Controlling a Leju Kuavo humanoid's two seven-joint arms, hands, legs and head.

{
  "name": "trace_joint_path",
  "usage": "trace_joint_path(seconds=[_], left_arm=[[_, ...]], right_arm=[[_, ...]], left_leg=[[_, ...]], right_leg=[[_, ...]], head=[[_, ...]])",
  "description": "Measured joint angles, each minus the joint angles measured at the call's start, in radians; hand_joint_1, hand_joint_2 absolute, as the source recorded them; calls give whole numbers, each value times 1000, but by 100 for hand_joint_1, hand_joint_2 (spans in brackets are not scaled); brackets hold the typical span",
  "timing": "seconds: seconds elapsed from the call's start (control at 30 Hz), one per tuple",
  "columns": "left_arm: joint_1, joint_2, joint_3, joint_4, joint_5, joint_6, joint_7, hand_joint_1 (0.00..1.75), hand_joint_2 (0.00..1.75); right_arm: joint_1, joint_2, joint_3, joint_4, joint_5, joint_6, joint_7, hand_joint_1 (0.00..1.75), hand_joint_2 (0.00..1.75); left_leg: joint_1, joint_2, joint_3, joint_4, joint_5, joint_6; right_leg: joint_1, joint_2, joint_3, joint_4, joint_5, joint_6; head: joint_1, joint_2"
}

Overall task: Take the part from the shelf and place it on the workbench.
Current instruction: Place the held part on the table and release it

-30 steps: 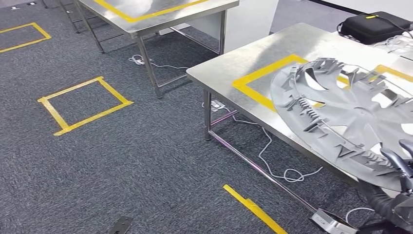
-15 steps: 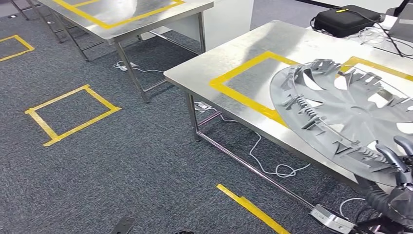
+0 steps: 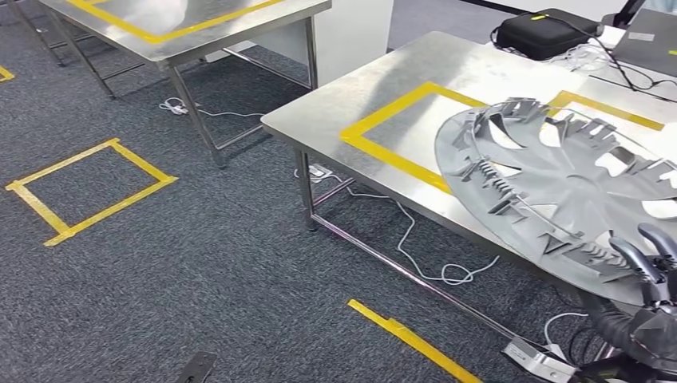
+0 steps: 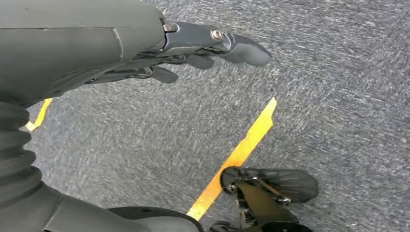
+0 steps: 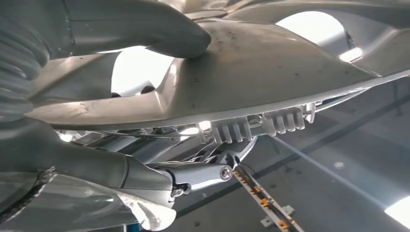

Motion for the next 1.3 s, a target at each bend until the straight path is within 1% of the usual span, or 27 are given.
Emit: trace_joint_path(seconds=[0.03,0.1,0.13,0.17,0.2,0.3,0.33,0.4,0.47,0.5,0.53,0.57,0.63,0.67,0.73,0.83,0.87,0.9,0.97,1.0,1.03,1.07,1.13,1.17,1.2,1.23,1.3], left_arm=[[0,0,0,0,0,0,0,0,175],[-1,0,0,0,0,-1,0,0,175],[-1,0,0,0,0,-1,0,0,175],[-1,0,0,0,0,-1,0,0,175],[0,0,0,0,0,-1,0,0,175],[1,1,0,0,0,-1,0,0,175],[0,2,0,0,0,-1,0,0,175],[1,3,0,0,0,-1,0,0,175],[4,3,1,0,0,-1,0,0,175],[5,3,1,0,0,-1,-1,0,175],[6,3,1,0,-1,-2,-2,0,175],[6,4,1,0,-2,-3,-4,0,175],[6,5,1,0,-4,-5,-8,0,175],[5,5,1,0,-5,-7,-10,0,175],[5,6,2,0,-6,-10,-13,0,175],[7,6,2,0,-8,-13,-13,0,175],[6,6,2,0,-9,-14,-12,0,175],[5,6,2,0,-9,-14,-12,0,175],[6,6,2,0,-10,-16,-11,0,175],[6,6,2,0,-10,-16,-11,0,175],[7,6,2,0,-11,-16,-11,0,175],[7,6,2,0,-11,-16,-11,0,175],[7,5,2,0,-11,-16,-11,0,175],[6,5,2,0,-11,-16,-11,0,175],[6,5,2,0,-11,-16,-11,0,175],[7,5,2,0,-11,-16,-11,0,175],[7,5,2,0,-11,-16,-11,0,175]], right_arm=[[0,0,0,3,0,0,1,175,175],[0,0,0,8,0,0,4,175,175],[-1,0,1,9,-1,0,6,175,175],[-2,0,1,10,-1,0,9,175,175],[-2,0,1,12,-1,0,11,175,175],[4,0,2,14,-4,0,12,175,175],[6,0,1,14,-6,0,12,175,175],[8,2,1,16,-5,0,10,175,175],[9,9,1,21,13,0,8,175,175],[10,14,2,25,29,0,13,175,175],[10,18,4,30,49,0,21,175,175],[11,22,7,35,71,0,30,175,175],[10,32,11,46,108,0,36,175,175],[10,38,12,52,123,0,35,175,175],[9,49,15,62,152,0,35,175,175],[9,64,20,76,190,0,41,175,175],[9,67,22,81,200,0,44,175,175],[9,70,25,85,206,0,47,175,175],[9,75,29,91,213,0,51,175,175],[10,77,30,94,214,0,52,175,175],[10,78,31,97,216,0,52,175,175],[10,79,32,100,216,0,52,175,175],[9,80,33,103,217,0,52,175,175],[8,81,33,103,217,0,52,175,175],[7,83,34,104,217,0,52,175,175],[7,84,35,104,218,0,52,175,175],[8,87,36,106,219,0,52,175,175]], left_leg=[[-1,4,1,0,0,0],[-2,12,2,2,-3,-2],[-5,15,2,5,-5,-5],[-8,18,2,8,-7,-9],[-10,22,1,10,-8,-13],[-11,33,1,15,-15,-24],[-10,28,-5,34,-30,-30],[-5,9,-42,125,-86,-42],[-1,-1,-101,257,-142,-49],[0,-2,-118,292,-148,-50],[0,-2,-122,298,-138,-49],[1,-2,-106,261,-107,-47],[0,-6,-46,125,-36,-41],[0,-9,-20,67,-16,-38],[-3,-14,-3,20,-10,-32],[0,-13,-4,10,-4,-15],[1,-12,-4,6,-1,-8],[2,-11,-3,3,1,-3],[0,-10,-5,3,2,1],[-1,-10,-6,3,2,2],[-2,-10,-6,4,2,2],[-2,-10,-5,4,2,1],[-3,-10,-2,5,0,-1],[-6,-10,-3,8,-1,-3],[-8,-10,-5,10,-2,-7],[-9,-10,-7,11,-2,-11],[-9,-8,-9,12,-1,-20]], right_leg=[[0,-1,8,-18,20,-1],[1,-20,73,-149,86,-6],[5,-35,109,-216,107,-9],[7,-48,134,-263,119,-13],[10,-55,145,-283,119,-16],[9,-39,146,-287,122,-28],[7,-34,147,-289,124,-33],[3,-26,149,-290,126,-41],[3,-17,149,-290,126,-45],[3,-12,149,-289,126,-45],[3,-8,150,-289,125,-45],[3,-4,152,-289,125,-45],[4,1,155,-289,123,-42],[6,4,154,-287,123,-38],[8,6,149,-287,123,-29],[6,4,140,-280,115,-13],[5,2,127,-256,98,-9],[4,0,104,-207,69,-7],[4,-1,40,-67,6,-3],[4,-1,14,-13,-11,-2],[4,-1,4,6,-8,-2],[4,-2,16,-19,16,-4],[5,-7,81,-154,85,-10],[7,-10,117,-222,108,-14],[8,-13,139,-266,119,-17],[10,-14,150,-285,119,-19],[10,-12,152,-289,121,-25]], head=[[0,0],[0,0],[0,0],[0,0],[-1,0],[-2,0],[-3,0],[-5,0],[-6,0],[-6,0],[-6,0],[-6,0],[-6,0],[-6,0],[-5,0],[-5,0],[-3,0],[-2,0],[0,0],[-1,0],[0,0],[0,0],[0,0],[0,0],[-1,0],[-2,0],[-3,0]])
